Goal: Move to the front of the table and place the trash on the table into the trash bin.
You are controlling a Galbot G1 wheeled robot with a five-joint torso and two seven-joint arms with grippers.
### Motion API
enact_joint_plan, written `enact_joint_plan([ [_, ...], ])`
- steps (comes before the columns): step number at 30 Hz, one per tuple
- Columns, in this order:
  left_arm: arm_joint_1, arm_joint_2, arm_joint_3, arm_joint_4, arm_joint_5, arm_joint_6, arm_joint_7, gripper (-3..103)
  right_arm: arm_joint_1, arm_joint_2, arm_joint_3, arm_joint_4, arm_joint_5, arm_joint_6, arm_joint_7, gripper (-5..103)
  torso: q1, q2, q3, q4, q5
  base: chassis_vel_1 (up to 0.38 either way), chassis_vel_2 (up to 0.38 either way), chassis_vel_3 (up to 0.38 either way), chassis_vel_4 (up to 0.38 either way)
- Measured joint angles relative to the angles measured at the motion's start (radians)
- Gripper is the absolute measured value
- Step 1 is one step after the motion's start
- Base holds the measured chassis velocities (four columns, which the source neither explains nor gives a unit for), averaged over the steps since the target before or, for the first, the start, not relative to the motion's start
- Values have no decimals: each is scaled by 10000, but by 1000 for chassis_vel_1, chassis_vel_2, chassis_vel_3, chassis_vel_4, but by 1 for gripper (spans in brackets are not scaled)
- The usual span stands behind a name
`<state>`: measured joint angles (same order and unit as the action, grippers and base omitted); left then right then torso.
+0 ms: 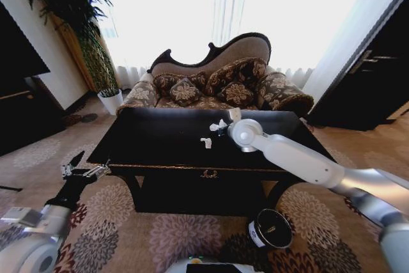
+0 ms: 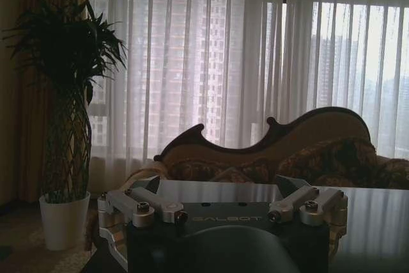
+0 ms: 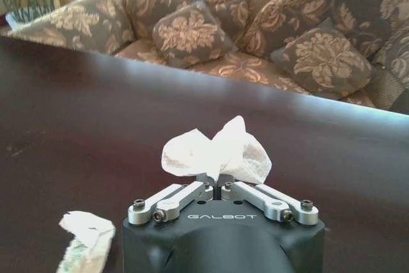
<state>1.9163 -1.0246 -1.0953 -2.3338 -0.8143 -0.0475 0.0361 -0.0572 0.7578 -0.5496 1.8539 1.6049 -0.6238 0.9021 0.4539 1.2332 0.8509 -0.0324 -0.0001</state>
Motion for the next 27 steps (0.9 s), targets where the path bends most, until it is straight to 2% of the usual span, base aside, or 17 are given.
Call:
enact_joint_plan([
  [2,0,0,0,0,0,0,1,100,-132,-133,169,92,-44,17,-73,1,0,0,0,-1,-1,0,0,0,0],
  [5,0,0,0,0,0,0,0,100,-871,-796,1164,593,-149,83,-410,1,0,0,0,-2,-1,0,0,0,0],
  [8,0,0,0,0,0,0,0,100,-1312,-1079,1703,842,-232,114,-556,1,0,0,0,-2,2,0,0,0,0],
  [11,0,0,0,0,0,0,-2,100,-2969,-1610,3436,1584,-417,164,-796,1,0,0,0,2,1,0,0,0,0],
  [13,0,0,0,-1,0,0,3,100,-3345,-1705,3790,1704,-470,166,-865,1,0,0,0,1,2,0,0,0,0],
  [16,0,0,0,0,0,0,0,100,-5506,-2267,6082,2420,-976,192,-1623,1,-1,0,-1,-2,1,0,0,0,0],
  [18,0,0,0,0,0,0,1,100,-5822,-2348,6428,2507,-1028,197,-1742,1,-1,0,-1,-3,-1,0,0,0,0],
  [20,0,0,0,0,0,0,0,100,-7269,-2616,7788,2901,-1113,221,-2059,1,-2,0,-1,-5,2,0,0,0,0],
  [21,0,0,0,0,0,0,0,100,-7682,-2658,8138,3018,-1154,236,-2101,1,-1,1,-1,-6,2,0,0,0,0],
  [24,0,0,0,0,0,0,-1,100,-8860,-2569,9208,3334,-1297,273,-2158,1,-1,0,-1,0,0,0,0,0,0],
  [27,0,0,0,0,-1,0,1,100,-9437,-2411,9760,3461,-1433,288,-2217,1,-1,0,0,0,-2,0,0,0,0],
])
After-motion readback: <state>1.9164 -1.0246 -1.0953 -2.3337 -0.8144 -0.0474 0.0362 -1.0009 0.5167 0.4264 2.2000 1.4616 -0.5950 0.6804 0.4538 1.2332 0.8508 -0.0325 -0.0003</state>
